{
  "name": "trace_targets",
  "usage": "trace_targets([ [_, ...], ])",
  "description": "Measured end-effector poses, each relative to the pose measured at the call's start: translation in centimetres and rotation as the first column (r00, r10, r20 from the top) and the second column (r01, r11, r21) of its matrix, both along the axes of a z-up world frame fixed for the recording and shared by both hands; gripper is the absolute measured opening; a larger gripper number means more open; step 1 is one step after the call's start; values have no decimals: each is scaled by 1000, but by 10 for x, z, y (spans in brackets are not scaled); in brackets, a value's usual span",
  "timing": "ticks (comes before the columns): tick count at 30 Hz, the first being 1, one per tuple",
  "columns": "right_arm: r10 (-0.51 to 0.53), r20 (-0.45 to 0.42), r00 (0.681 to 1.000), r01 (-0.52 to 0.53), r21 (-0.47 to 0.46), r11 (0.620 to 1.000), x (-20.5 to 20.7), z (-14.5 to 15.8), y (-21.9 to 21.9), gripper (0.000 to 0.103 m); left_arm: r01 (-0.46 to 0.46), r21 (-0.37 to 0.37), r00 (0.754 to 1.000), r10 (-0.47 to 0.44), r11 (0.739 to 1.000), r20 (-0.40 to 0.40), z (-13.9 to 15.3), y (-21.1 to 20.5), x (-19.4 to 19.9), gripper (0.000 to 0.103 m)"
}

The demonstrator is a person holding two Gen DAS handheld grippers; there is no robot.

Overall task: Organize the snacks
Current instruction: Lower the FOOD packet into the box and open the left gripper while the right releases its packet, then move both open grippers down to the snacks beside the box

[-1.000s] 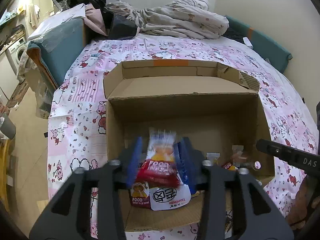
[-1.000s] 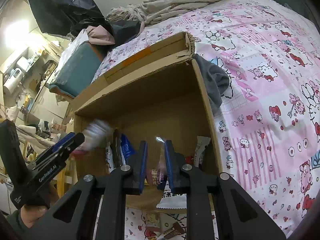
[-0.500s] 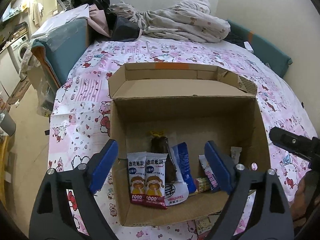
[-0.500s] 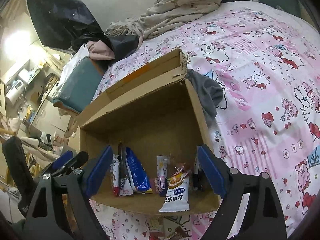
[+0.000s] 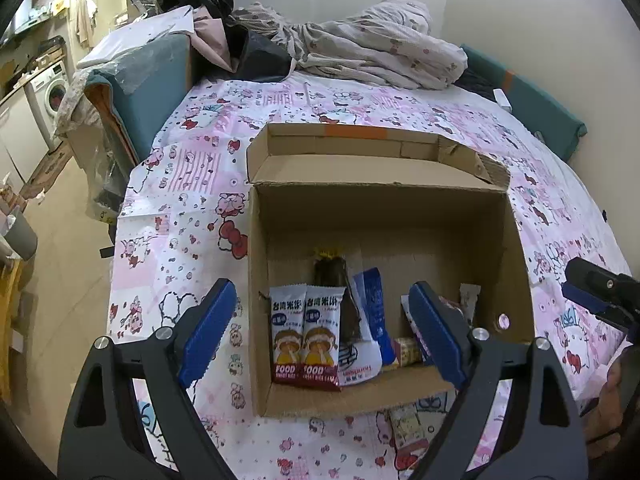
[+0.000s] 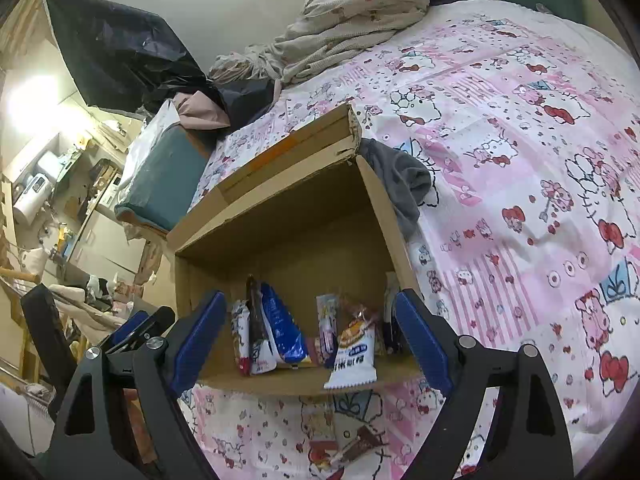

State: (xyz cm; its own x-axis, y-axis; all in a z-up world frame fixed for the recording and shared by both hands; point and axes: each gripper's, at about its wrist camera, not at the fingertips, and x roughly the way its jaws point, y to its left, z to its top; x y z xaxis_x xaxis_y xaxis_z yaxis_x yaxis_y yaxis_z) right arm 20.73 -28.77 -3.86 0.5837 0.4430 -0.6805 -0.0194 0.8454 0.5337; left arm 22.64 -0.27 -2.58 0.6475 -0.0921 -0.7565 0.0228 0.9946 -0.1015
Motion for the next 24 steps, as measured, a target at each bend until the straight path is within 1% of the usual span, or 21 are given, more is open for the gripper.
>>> trace_targets([
  [4, -13, -18, 1000, 13, 8, 1000, -16, -2, -2, 89, -3, 5, 1000, 3, 1000, 4, 3, 3, -14, 86],
  [14, -9, -59, 998, 8, -11, 1000, -43, -8, 1, 89, -55, -27, 998, 54, 998, -11, 6, 22, -44, 86],
  [20, 3, -98, 995, -4, -14, 1000, -54, -16, 7, 89, -93, -34, 995, 92, 995, -36, 1, 32, -59, 86],
  [24, 17, -118, 993, -20, -24, 1000, -63, -22, 12, 89, -103, -34, 994, 101, 994, -45, -2, 34, -68, 86],
])
